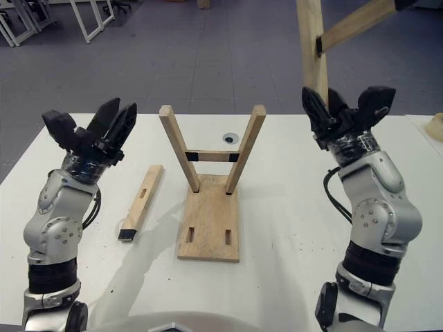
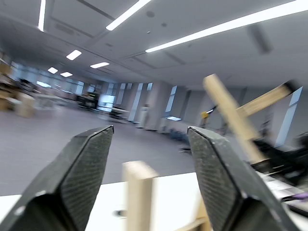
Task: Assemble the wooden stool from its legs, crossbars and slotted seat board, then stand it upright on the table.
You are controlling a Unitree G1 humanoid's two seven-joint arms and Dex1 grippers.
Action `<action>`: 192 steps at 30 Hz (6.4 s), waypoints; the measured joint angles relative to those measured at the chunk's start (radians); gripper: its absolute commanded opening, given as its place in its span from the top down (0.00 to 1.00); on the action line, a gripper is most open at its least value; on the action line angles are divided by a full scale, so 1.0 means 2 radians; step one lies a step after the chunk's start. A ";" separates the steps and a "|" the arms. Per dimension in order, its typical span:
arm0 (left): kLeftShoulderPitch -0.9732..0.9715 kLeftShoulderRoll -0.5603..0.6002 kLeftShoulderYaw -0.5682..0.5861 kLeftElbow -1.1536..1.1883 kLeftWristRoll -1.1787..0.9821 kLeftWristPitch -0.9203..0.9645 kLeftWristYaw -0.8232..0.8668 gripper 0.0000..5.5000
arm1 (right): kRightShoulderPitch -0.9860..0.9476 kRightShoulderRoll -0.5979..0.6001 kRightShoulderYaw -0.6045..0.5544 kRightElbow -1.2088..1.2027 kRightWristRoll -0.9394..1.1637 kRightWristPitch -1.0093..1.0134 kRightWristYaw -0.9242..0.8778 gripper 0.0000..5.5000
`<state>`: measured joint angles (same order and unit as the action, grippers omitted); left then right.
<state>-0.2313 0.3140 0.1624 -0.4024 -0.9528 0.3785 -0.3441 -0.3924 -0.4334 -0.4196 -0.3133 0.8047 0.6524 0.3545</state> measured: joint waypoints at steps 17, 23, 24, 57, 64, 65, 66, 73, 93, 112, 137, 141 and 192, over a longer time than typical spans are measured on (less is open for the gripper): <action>-0.081 0.048 -0.044 -0.036 -0.432 0.130 0.169 0.11 | -0.118 -0.019 0.119 0.008 0.272 0.188 0.121 0.62; -0.089 0.029 -0.044 -0.036 -0.416 0.122 0.172 0.28 | -0.108 -0.008 0.139 -0.002 0.287 0.188 0.117 0.62; -0.089 0.030 -0.043 -0.035 -0.415 0.125 0.166 0.30 | -0.108 -0.008 0.139 -0.002 0.288 0.188 0.115 0.62; 0.054 0.164 0.001 -0.023 -0.126 0.141 -0.190 0.63 | 0.070 -0.222 0.264 -0.040 -0.051 0.067 0.282 0.41; 0.074 0.135 -0.105 0.049 0.068 0.021 -0.320 0.63 | 0.090 -0.194 0.385 -0.002 -0.230 -0.032 0.261 0.41; 0.073 0.130 -0.109 0.063 0.078 0.012 -0.332 0.63 | 0.090 -0.183 0.394 0.003 -0.241 -0.035 0.259 0.41; 0.073 0.127 -0.115 0.069 0.087 0.004 -0.340 0.63 | 0.090 -0.175 0.399 0.005 -0.246 -0.037 0.258 0.41; 0.071 0.108 -0.143 0.124 0.138 -0.036 -0.396 0.63 | 0.086 -0.175 0.437 0.007 -0.314 -0.085 0.280 0.41; 0.049 0.071 -0.199 0.229 0.248 -0.202 -0.468 0.63 | 0.093 -0.190 0.412 0.063 -0.366 -0.185 0.317 0.41; 0.150 0.098 -0.221 0.163 0.345 -0.340 -0.338 0.39 | 0.156 -0.187 0.378 0.029 -0.361 -0.180 0.289 0.41; 0.315 0.008 -0.081 0.031 0.410 -0.003 0.021 0.46 | 0.183 -0.174 0.355 0.006 -0.356 -0.147 0.253 0.41; 0.304 0.008 -0.080 0.026 0.415 0.019 0.028 0.61 | 0.186 -0.168 0.344 0.009 -0.352 -0.135 0.245 0.41; -0.107 0.123 0.005 -0.028 -0.266 0.278 -0.067 0.62 | -0.213 -0.040 0.121 0.106 0.456 0.282 0.001 0.41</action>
<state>-0.4460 0.5597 0.1714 -0.4587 -1.4852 0.9336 -0.4786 -0.8175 -0.5142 -0.1784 -0.1021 1.7177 1.2174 0.3572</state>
